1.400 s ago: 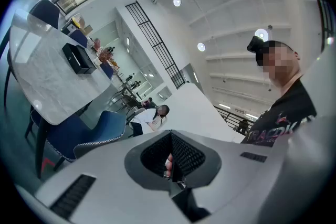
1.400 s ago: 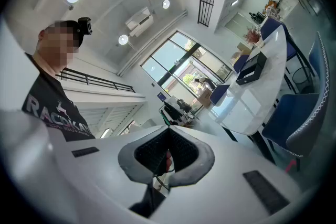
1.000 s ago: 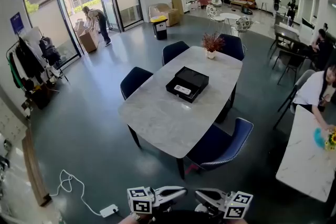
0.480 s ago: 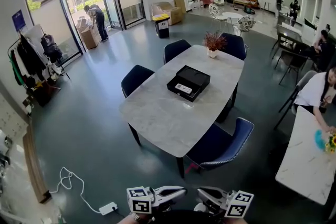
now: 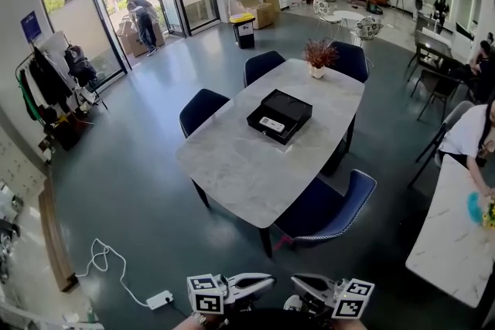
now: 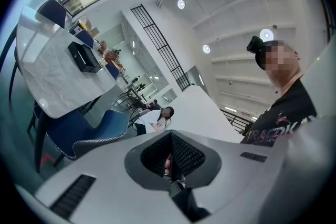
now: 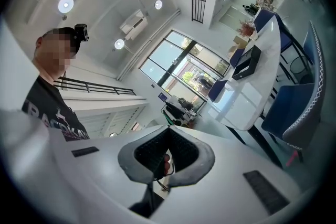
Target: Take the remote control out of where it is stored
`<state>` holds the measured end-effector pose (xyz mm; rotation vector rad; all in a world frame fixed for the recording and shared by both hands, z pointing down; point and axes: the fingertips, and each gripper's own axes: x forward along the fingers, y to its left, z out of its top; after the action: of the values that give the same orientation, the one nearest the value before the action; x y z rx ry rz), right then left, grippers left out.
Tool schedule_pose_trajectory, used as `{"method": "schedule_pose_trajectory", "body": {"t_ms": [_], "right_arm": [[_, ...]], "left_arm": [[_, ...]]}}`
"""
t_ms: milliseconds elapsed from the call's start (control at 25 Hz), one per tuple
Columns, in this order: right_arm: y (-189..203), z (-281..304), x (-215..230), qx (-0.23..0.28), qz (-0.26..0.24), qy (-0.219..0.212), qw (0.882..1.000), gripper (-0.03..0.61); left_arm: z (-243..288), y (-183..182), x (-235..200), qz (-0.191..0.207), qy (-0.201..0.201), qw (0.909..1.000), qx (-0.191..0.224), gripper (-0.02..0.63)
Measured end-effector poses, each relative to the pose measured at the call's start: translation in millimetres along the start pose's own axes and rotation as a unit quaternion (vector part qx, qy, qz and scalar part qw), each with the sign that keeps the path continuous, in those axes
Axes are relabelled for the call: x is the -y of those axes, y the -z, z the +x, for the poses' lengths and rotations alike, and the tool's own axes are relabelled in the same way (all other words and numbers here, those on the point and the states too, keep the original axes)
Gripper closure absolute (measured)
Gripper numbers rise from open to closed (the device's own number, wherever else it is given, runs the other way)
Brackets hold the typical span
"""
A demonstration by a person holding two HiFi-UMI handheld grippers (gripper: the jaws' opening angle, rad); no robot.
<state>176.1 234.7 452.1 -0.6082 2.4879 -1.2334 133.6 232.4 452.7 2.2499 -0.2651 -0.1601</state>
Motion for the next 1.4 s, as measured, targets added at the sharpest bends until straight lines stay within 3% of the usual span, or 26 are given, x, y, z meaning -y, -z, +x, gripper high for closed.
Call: {"method": "schedule_pose_trajectory", "body": {"t_ms": [560, 880, 1160, 1400], "right_arm": [[-17, -35, 17, -0.017, 0.027, -0.025, 0.999, 0.569], [-17, -27, 23, -0.020, 0.038, -0.033, 0.999, 0.568], [-19, 7, 34, -0.001, 0.045, -0.012, 0.999, 0.569], [-21, 71, 37, 0.025, 0.042, 0.005, 0.999, 0.569]], "left_arm": [[36, 11, 7, 0.002, -0.038, 0.9991, 0.019, 0.607], [29, 9, -1, 0.004, -0.051, 0.9983, 0.028, 0.607], [5, -13, -19, 0.004, -0.034, 0.9991, 0.023, 0.607], [-41, -58, -46, 0.009, -0.019, 0.9998, 0.005, 0.607]]}}
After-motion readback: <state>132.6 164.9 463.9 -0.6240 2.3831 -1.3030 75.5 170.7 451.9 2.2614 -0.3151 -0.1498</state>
